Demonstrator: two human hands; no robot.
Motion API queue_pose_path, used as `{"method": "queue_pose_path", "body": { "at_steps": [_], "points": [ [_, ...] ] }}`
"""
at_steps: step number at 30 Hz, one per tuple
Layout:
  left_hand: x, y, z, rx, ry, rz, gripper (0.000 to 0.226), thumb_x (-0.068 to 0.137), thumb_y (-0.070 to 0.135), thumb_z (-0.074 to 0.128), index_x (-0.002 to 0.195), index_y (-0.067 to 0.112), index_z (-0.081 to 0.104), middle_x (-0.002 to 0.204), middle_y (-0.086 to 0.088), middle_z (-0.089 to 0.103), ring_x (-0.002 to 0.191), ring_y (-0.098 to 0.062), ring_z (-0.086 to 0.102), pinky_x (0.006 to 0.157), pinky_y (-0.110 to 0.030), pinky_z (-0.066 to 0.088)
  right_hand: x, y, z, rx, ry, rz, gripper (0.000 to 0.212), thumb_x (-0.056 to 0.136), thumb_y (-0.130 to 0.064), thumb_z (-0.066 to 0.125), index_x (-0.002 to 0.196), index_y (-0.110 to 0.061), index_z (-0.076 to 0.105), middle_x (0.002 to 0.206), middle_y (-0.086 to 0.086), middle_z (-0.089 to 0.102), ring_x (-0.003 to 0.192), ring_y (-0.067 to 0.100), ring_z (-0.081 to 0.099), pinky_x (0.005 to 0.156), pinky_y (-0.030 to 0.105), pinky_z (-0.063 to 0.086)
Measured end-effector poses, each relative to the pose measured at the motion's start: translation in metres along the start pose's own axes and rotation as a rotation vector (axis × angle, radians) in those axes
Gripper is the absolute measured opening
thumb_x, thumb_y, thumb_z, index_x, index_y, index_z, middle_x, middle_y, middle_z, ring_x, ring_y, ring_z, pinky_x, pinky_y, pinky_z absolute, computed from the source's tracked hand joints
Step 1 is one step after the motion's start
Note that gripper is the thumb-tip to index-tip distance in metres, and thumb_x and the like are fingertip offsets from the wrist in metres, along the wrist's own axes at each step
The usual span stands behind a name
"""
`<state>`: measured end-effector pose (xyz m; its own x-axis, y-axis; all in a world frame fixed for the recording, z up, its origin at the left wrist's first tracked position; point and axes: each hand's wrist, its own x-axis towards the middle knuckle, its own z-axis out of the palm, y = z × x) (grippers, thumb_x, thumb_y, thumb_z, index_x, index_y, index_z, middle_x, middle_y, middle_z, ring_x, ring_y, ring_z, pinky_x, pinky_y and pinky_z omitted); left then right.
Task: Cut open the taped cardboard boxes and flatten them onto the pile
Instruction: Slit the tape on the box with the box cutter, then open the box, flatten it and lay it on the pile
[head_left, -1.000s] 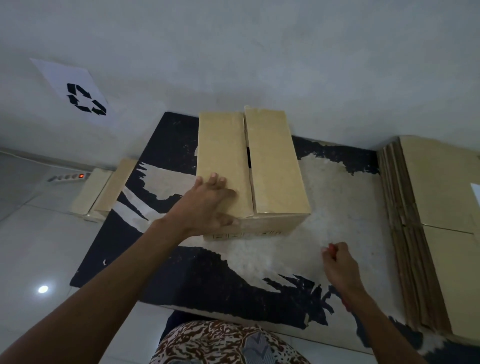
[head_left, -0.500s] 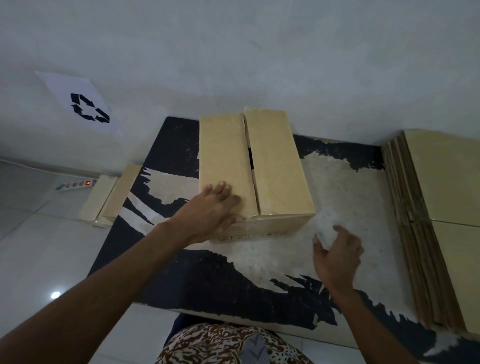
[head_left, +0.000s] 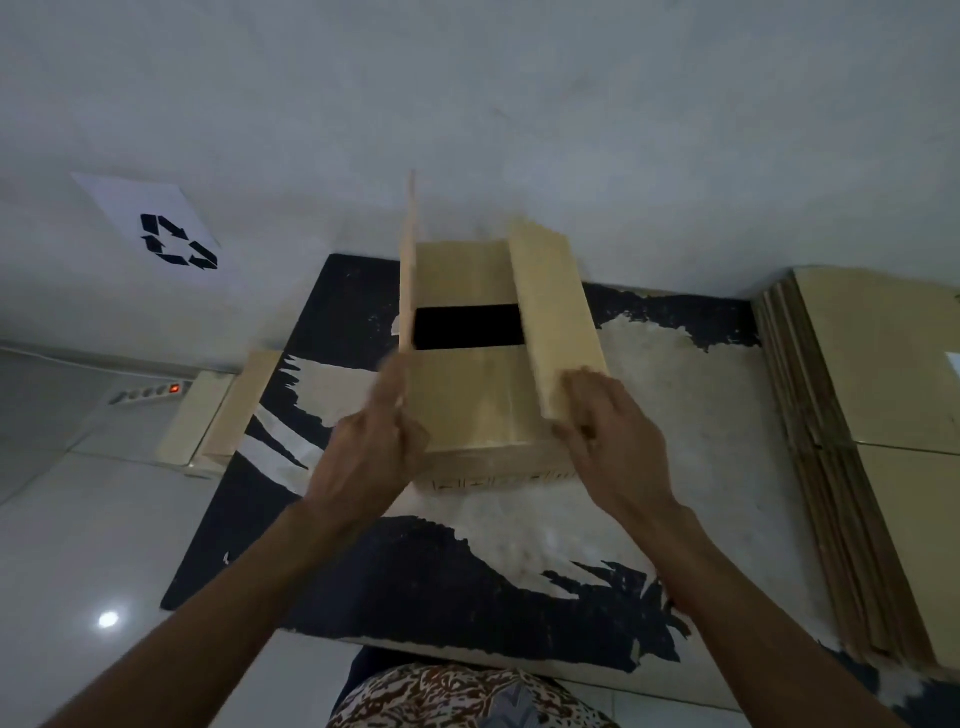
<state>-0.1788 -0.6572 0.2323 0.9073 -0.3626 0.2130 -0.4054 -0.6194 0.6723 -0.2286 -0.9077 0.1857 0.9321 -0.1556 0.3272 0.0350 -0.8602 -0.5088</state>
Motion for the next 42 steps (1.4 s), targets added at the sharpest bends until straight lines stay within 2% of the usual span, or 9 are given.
{"method": "queue_pose_path", "body": {
  "at_steps": [4, 8, 14, 19, 27, 31, 36, 39, 42],
  "points": [
    [-0.016, -0.028, 0.004, -0.209, 0.539, -0.299, 0.061, 0.097, -0.003, 0.044, 0.151, 0.011, 0.019, 0.103, -0.007, 0.055, 0.072, 0.007, 0.058, 0.055, -0.013, 0.048, 0.01, -0.004, -0.016, 0.328, 0.483, 0.306, 0.033, 0.105, -0.015, 0.043, 0.136, -0.003, 0.042, 0.092, -0.018, 0.054, 0.07, -0.011, 0.058, 0.055, 0.005, 0.043],
    [-0.017, -0.059, 0.014, -0.396, 0.471, -0.626, 0.049, 0.097, 0.017, 0.048, 0.142, 0.023, 0.031, 0.136, 0.002, 0.038, 0.114, -0.019, 0.05, 0.083, -0.042, 0.057, 0.001, 0.022, -0.011, 0.649, 0.715, 0.822, 0.062, 0.096, -0.015, 0.061, 0.146, -0.026, 0.026, 0.127, -0.006, 0.043, 0.093, 0.0, 0.056, 0.067, 0.018, 0.056],
    [0.0, -0.076, 0.037, -0.382, 0.129, -0.852, 0.027, 0.097, 0.024, 0.042, 0.085, 0.008, 0.06, 0.115, -0.021, 0.057, 0.099, -0.033, 0.056, 0.082, -0.039, 0.047, -0.015, 0.038, 0.008, 0.249, 0.011, 1.001, 0.05, 0.104, -0.046, 0.033, 0.124, -0.012, 0.065, 0.146, 0.018, 0.043, 0.132, 0.035, 0.04, 0.11, 0.049, 0.037],
    [0.004, -0.057, 0.063, -0.844, 0.012, -1.039, 0.05, 0.108, 0.043, 0.023, 0.147, 0.02, 0.044, 0.148, -0.005, 0.045, 0.14, -0.028, 0.037, 0.117, -0.054, 0.026, -0.014, 0.009, 0.017, 0.75, -0.153, 1.172, 0.085, 0.087, -0.079, 0.021, 0.132, -0.016, 0.056, 0.132, 0.01, 0.059, 0.12, 0.029, 0.054, 0.109, 0.05, 0.04],
    [0.03, -0.075, 0.037, -0.453, -0.199, -0.938, 0.046, 0.104, 0.04, 0.041, 0.144, 0.016, 0.04, 0.146, -0.006, 0.044, 0.128, -0.031, 0.047, 0.108, -0.051, 0.04, 0.002, 0.03, -0.016, 0.563, -0.337, 1.068, 0.073, 0.089, -0.073, 0.04, 0.12, -0.011, 0.063, 0.117, 0.009, 0.065, 0.101, 0.024, 0.06, 0.088, 0.039, 0.044],
    [0.073, -0.056, 0.008, 0.123, 0.068, -0.341, 0.044, 0.1, 0.03, 0.052, 0.139, 0.011, 0.045, 0.141, -0.013, 0.047, 0.13, -0.03, 0.045, 0.106, -0.043, 0.037, 0.013, 0.036, -0.019, 0.487, -0.27, 1.026, 0.062, 0.096, -0.06, 0.043, 0.13, -0.009, 0.055, 0.117, 0.009, 0.061, 0.101, 0.024, 0.058, 0.094, 0.041, 0.047],
    [0.11, 0.017, 0.011, -0.002, -0.399, -0.217, 0.057, 0.106, 0.048, 0.026, 0.138, 0.008, 0.05, 0.133, -0.014, 0.057, 0.124, -0.031, 0.052, 0.101, -0.04, 0.039, 0.018, 0.034, -0.021, 0.488, -0.268, 1.099, 0.065, 0.103, -0.056, 0.027, 0.144, -0.008, 0.042, 0.14, 0.018, 0.05, 0.125, 0.034, 0.05, 0.11, 0.049, 0.036],
    [0.12, 0.038, -0.015, 0.059, -0.305, -0.144, 0.048, 0.105, 0.041, 0.038, 0.103, 0.002, 0.067, 0.092, -0.015, 0.068, 0.085, -0.027, 0.065, 0.07, -0.032, 0.044, 0.014, 0.042, -0.029, 0.502, -0.231, 1.108, 0.069, 0.103, -0.057, 0.024, 0.149, -0.008, 0.037, 0.149, 0.019, 0.042, 0.135, 0.034, 0.042, 0.113, 0.047, 0.031],
    [0.104, 0.063, -0.031, 0.269, -0.758, -0.055, 0.03, 0.092, 0.043, 0.065, 0.101, 0.015, 0.071, 0.083, 0.002, 0.07, 0.069, -0.002, 0.066, 0.067, -0.02, 0.048, 0.011, 0.043, -0.035, 0.508, -0.229, 1.102, 0.074, 0.1, -0.062, 0.025, 0.147, -0.007, 0.042, 0.145, 0.019, 0.048, 0.13, 0.033, 0.047, 0.111, 0.045, 0.033]
  ]
}}
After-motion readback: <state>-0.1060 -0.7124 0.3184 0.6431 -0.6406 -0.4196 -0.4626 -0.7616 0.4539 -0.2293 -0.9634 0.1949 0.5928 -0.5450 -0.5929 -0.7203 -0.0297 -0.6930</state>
